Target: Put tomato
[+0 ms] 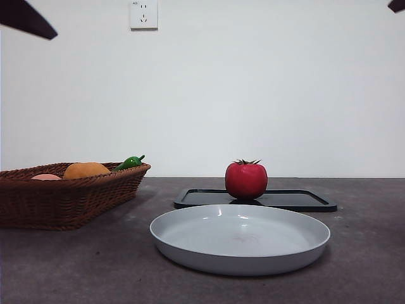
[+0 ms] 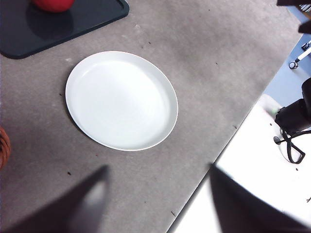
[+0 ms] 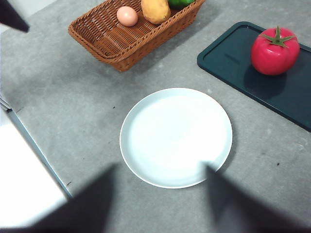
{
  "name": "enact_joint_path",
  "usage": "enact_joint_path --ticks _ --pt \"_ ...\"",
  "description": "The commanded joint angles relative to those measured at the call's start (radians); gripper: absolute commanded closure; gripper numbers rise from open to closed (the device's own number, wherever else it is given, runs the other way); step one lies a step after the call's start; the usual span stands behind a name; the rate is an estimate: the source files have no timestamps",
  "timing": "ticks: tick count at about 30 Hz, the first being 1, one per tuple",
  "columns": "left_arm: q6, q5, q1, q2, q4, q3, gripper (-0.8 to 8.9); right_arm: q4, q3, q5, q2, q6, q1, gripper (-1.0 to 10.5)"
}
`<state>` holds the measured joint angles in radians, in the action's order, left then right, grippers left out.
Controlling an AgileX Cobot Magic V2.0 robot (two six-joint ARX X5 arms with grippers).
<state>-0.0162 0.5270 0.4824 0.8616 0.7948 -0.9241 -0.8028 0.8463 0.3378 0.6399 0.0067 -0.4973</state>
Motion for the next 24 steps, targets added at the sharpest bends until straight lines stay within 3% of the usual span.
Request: enact_joint_path --ticks 1,24 --pt "-0.009 0.005 0.005 0.005 -0.008 -0.014 8.11 0.008 0.005 0.004 0.005 0.008 -0.006 9.4" --pt "-0.01 0.005 0.005 0.005 -0.006 -0.014 8.05 0.01 0.005 0.003 0.005 0.011 -0.006 9.4"
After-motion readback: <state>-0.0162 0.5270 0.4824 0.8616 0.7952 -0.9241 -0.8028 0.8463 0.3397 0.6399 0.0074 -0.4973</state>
